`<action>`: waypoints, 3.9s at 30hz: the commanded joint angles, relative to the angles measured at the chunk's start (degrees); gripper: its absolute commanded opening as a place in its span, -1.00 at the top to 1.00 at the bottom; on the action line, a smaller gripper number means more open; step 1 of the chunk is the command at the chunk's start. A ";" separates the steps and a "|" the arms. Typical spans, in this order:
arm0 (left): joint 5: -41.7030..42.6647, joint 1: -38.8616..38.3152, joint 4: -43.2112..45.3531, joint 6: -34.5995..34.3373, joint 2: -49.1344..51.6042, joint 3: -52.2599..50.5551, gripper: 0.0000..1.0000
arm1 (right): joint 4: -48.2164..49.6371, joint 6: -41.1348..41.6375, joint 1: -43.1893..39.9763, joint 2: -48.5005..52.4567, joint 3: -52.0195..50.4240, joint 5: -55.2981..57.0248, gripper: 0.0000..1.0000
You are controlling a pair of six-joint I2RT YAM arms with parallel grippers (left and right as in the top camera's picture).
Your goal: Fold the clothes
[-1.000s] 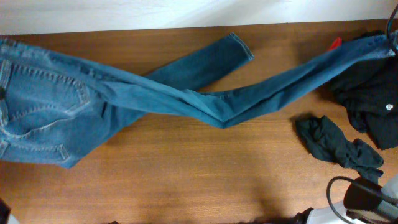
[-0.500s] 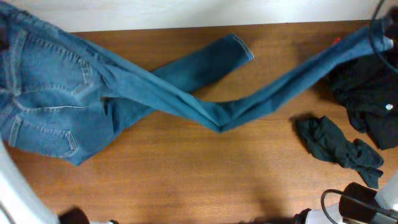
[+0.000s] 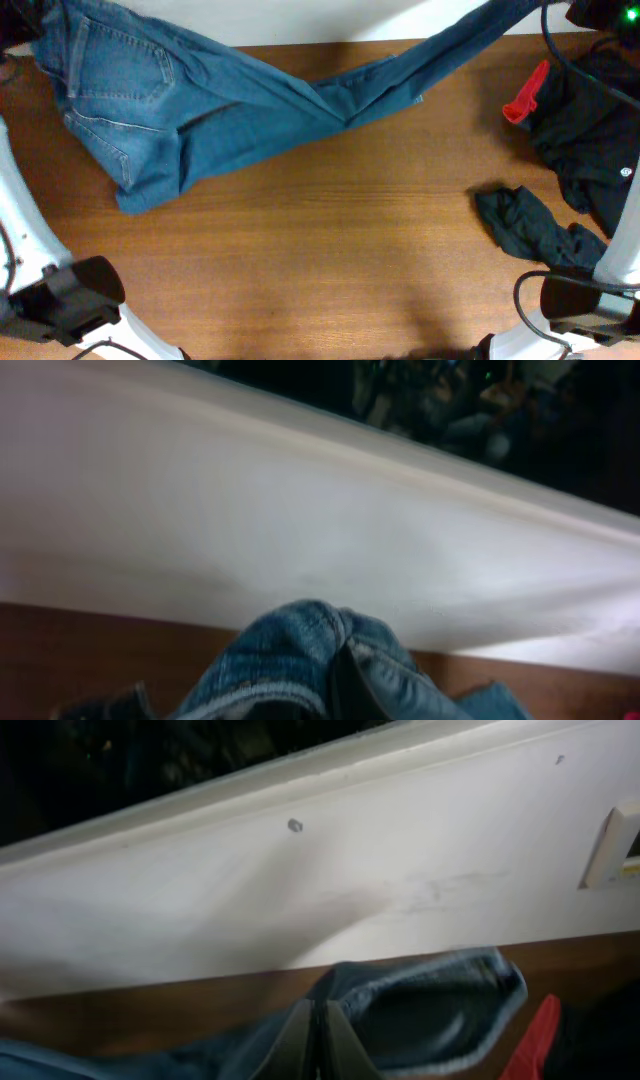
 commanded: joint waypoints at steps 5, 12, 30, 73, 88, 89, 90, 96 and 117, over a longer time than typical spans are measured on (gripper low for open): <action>-16.02 1.75 -23.21 8.90 -6.78 13.92 0.95 | -6.14 -5.38 0.07 -2.69 0.81 -3.96 0.92; -28.37 2.75 -38.91 8.83 -7.19 13.92 0.54 | -10.78 -8.07 0.00 -2.80 0.83 -4.35 0.81; -24.65 4.50 -40.96 7.48 -5.97 10.97 0.32 | -18.12 -7.74 2.60 -1.70 0.20 -3.91 0.28; -39.63 2.36 -19.23 -9.05 -20.81 -67.87 0.99 | -30.32 -3.30 24.04 6.03 0.00 10.12 0.54; -39.28 7.41 -8.07 -12.72 -36.20 -81.22 0.99 | -30.05 -3.30 24.04 6.14 -0.11 14.53 0.53; -38.25 7.41 -4.52 -10.78 -38.62 -81.22 0.98 | -29.59 -3.30 24.06 6.25 -0.11 14.51 0.46; -37.07 7.41 -1.53 -9.11 -40.15 -81.22 0.98 | -28.83 -3.28 24.11 6.51 -0.11 14.27 0.44; -35.54 6.73 3.69 -7.74 -37.29 -81.29 0.98 | -24.13 -3.28 25.31 11.30 -0.22 8.96 0.40; -32.59 1.01 -1.49 -8.24 -20.52 -81.35 1.00 | 9.05 1.97 34.88 48.28 -0.22 17.79 0.92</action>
